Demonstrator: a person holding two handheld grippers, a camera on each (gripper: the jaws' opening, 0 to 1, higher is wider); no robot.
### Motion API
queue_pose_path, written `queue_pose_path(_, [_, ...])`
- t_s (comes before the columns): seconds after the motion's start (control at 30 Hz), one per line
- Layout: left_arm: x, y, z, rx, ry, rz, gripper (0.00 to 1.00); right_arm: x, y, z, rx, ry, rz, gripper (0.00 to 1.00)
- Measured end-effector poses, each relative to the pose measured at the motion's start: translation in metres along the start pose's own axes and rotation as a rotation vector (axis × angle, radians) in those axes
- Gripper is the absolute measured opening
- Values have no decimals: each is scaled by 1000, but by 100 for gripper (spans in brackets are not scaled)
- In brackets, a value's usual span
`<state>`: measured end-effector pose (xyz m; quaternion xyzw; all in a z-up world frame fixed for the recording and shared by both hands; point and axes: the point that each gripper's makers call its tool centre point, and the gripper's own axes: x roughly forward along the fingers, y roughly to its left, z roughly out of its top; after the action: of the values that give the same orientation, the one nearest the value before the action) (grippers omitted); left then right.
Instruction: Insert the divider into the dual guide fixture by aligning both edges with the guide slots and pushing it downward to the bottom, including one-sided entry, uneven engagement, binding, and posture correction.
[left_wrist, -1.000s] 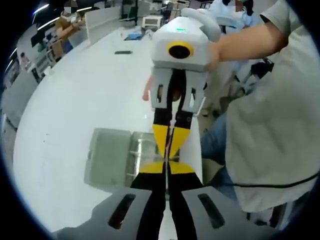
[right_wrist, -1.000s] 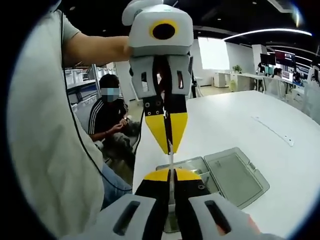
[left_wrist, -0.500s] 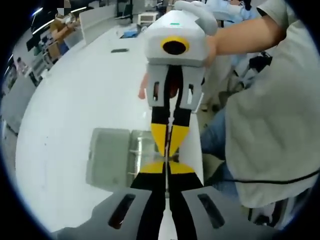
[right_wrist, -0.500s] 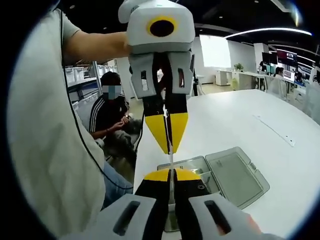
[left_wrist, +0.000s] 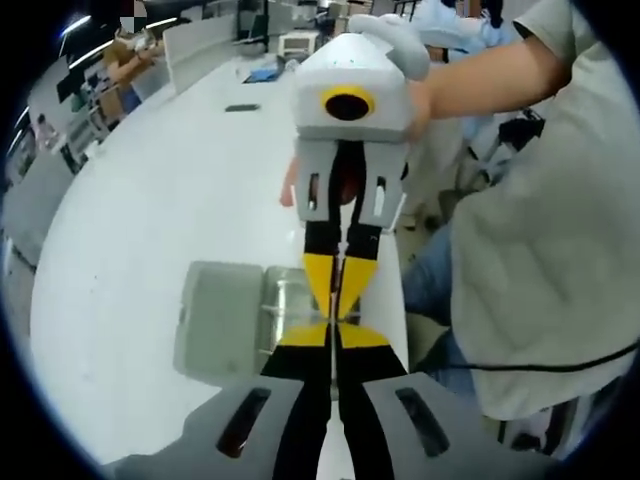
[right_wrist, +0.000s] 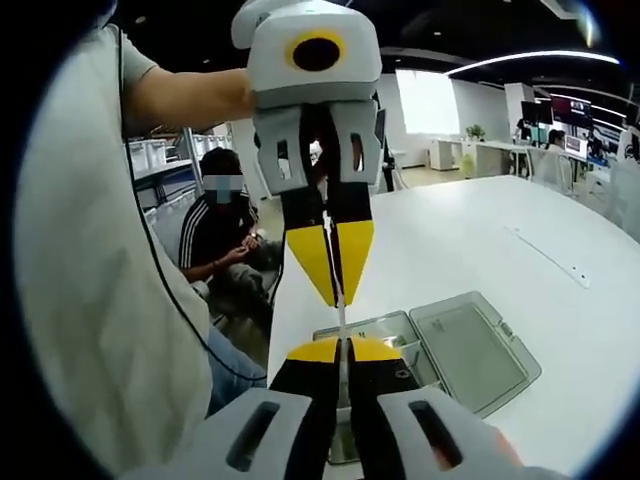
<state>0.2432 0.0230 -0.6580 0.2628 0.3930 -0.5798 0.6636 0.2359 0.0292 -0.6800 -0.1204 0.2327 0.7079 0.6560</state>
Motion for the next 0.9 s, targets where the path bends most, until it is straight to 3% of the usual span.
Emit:
queue_pose_path(0.5, [-2,7,-10,27,56,23,0,-1,-2,-5,16,22,-8,7])
queue_pose_path(0.9, [0,11,-29,36,138,64,0,-8,-6,-11,25,43,-37,15])
